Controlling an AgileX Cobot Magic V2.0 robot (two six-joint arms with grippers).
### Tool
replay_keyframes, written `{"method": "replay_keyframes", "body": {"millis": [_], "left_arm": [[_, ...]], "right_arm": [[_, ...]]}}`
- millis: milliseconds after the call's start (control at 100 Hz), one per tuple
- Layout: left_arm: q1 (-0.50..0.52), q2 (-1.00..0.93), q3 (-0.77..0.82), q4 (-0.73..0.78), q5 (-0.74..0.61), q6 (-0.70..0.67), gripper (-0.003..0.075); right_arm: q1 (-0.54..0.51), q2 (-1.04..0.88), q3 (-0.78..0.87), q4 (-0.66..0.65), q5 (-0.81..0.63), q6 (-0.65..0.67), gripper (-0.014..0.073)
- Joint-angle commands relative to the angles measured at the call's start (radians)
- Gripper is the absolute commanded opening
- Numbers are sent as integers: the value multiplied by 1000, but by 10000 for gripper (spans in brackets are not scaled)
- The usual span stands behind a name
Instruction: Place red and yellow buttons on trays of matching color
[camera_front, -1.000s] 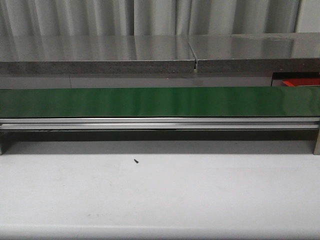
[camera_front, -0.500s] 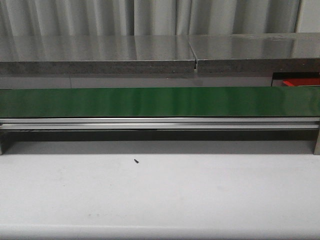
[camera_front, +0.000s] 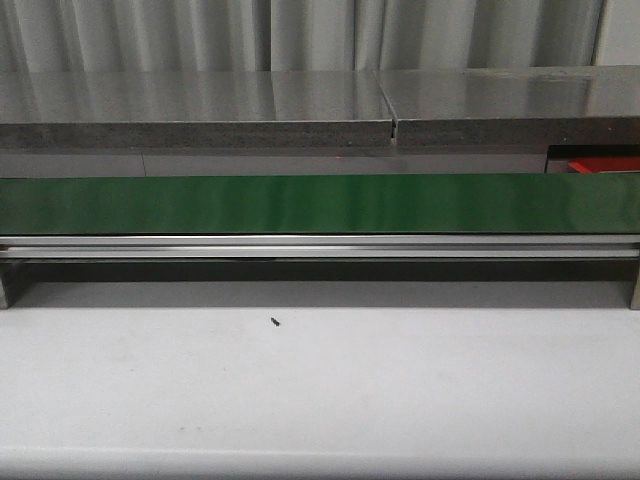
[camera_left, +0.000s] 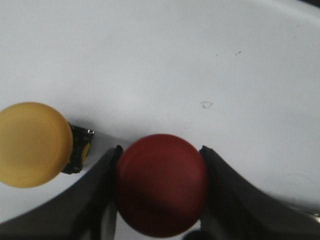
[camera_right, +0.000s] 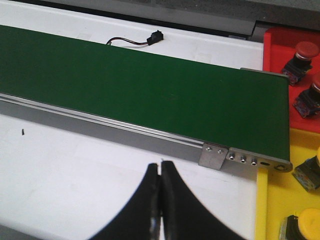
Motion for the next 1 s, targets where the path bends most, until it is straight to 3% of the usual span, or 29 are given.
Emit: {"method": "replay_keyframes", "body": {"millis": [0, 520, 790, 990], "left_arm": [[-5, -118, -60, -53, -8, 4, -19], [-153, -387, -11, -71, 123, 10, -19], [-260, -538, 193, -60, 34, 10, -19], [-283, -666, 409, -56, -60, 10, -19]], "right_arm": [[3, -3, -28, 13, -59, -14, -69], [3, -3, -28, 13, -59, -14, -69], [3, -3, -28, 13, -59, -14, -69], [3, -3, -28, 13, -59, -14, -69]]}}
